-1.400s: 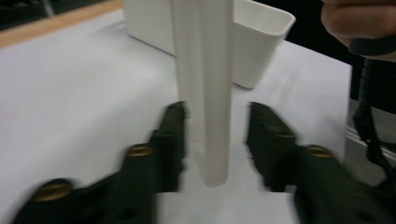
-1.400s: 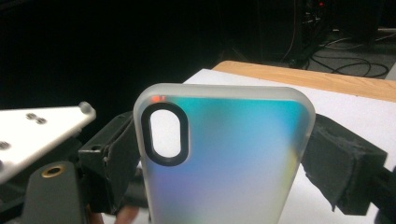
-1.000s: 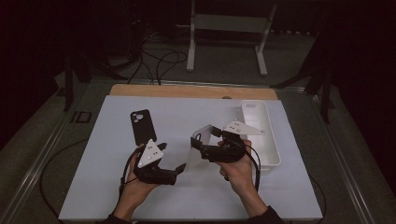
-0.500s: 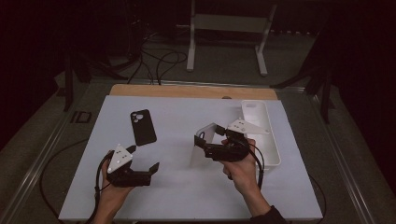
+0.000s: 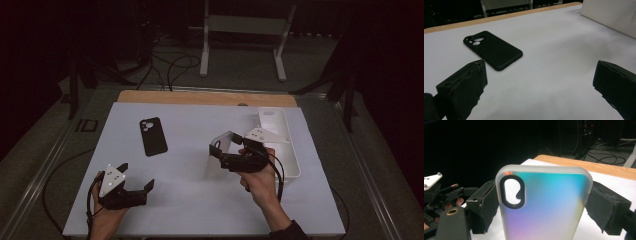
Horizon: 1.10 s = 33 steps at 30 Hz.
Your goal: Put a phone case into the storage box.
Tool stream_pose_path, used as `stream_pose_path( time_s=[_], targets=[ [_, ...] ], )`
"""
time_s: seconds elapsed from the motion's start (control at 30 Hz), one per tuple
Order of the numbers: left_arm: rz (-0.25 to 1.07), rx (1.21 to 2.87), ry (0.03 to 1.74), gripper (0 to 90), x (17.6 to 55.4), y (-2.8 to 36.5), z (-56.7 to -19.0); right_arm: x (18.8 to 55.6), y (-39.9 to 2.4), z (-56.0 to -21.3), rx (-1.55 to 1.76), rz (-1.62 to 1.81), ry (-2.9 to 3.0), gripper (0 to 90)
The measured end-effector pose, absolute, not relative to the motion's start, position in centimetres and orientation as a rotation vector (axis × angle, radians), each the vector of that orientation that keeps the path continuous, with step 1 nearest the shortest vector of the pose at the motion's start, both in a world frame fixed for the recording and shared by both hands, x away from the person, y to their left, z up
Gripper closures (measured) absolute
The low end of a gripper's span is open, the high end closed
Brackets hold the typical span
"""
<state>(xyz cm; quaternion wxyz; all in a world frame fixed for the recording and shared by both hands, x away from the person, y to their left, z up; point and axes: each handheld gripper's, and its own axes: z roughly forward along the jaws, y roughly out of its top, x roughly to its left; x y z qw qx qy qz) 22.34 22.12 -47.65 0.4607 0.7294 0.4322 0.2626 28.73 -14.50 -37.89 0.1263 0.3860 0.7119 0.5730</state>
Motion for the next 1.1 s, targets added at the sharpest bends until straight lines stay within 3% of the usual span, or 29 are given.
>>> stream_pose_path(
  time_s=[1.1],
  targets=[
    [0.720, 1.759, 1.138, 0.0, 21.9, 23.7, -48.8, 31.4, -17.4, -35.4, 1.139, 1.592, 1.984, 17.0]
  ],
)
